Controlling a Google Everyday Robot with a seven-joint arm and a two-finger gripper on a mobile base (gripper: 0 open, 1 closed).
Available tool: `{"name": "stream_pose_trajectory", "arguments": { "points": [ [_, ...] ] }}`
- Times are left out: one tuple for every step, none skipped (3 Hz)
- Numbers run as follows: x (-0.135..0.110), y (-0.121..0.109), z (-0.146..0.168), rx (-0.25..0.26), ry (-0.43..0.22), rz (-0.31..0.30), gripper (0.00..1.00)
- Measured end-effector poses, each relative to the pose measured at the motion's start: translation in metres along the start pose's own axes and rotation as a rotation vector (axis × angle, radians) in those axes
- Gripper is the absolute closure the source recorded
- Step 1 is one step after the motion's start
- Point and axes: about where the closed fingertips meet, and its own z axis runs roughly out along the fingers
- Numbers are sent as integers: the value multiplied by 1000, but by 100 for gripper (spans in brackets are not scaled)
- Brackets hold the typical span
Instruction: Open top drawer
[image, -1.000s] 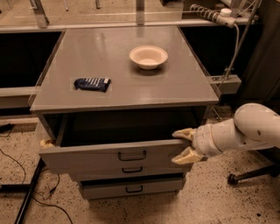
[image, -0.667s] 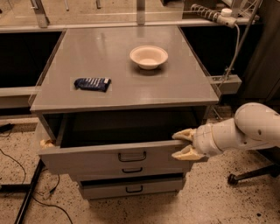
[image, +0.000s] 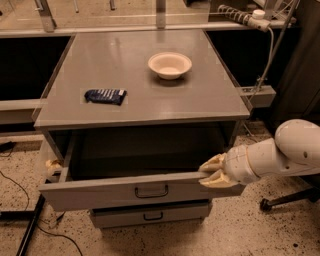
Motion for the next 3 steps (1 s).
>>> {"name": "stream_pose_trajectory", "arguments": {
  "points": [
    [8, 25, -10, -3, -4, 21, 100],
    [6, 25, -12, -3, -4, 21, 81],
    [6, 25, -12, -3, -4, 21, 58]
  ]
}}
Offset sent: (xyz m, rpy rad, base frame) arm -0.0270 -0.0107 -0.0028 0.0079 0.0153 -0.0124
